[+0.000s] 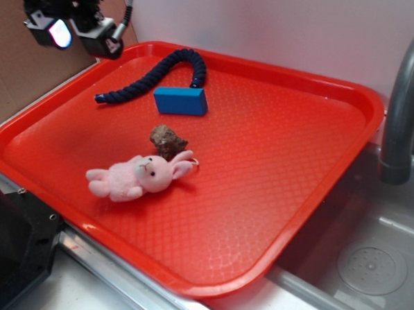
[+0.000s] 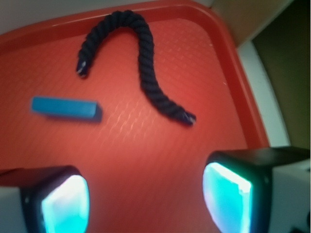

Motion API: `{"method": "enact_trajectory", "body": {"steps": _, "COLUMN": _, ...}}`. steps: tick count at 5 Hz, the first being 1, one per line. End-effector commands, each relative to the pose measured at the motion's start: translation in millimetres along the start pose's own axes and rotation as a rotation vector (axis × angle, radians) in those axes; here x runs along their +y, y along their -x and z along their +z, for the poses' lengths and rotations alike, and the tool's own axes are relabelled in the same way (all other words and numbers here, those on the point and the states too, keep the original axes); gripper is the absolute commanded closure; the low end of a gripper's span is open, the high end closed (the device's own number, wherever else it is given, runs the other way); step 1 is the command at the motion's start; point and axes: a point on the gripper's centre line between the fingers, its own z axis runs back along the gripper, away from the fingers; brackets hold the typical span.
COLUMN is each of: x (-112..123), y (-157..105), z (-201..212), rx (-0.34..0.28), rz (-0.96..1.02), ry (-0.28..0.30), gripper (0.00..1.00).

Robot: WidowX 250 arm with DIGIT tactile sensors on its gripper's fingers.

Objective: Grab the blue rope.

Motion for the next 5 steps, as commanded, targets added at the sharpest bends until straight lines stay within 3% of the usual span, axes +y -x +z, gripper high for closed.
{"method": "enact_trajectory", "body": {"steps": 1, "x": 29.6, "y": -50.4, "z": -44.6, "rx": 0.030, "rz": 0.079, "ry": 0.001, "gripper": 0.00}}
{"method": "enact_trajectory", "body": {"steps": 2, "x": 23.4, "y": -64.6, "z": -73.9, "rx": 0.059, "rz": 0.092, "ry": -0.026, "gripper": 0.00}}
{"method": "enact_trajectory", "body": {"steps": 3, "x": 7.4, "y": -71.3, "z": -95.5, "rx": 0.083, "rz": 0.034, "ry": 0.032, "gripper": 0.00}}
{"method": "enact_trajectory", "body": {"steps": 4, "x": 1.4, "y": -77.3, "z": -110.2, "rx": 0.079, "rz": 0.051, "ry": 0.005, "gripper": 0.00}}
{"method": "enact_trajectory", "body": {"steps": 5, "x": -1.6, "y": -76.0, "z": -116.0, "rx": 0.072, "rz": 0.063, "ry": -0.011, "gripper": 1.00}}
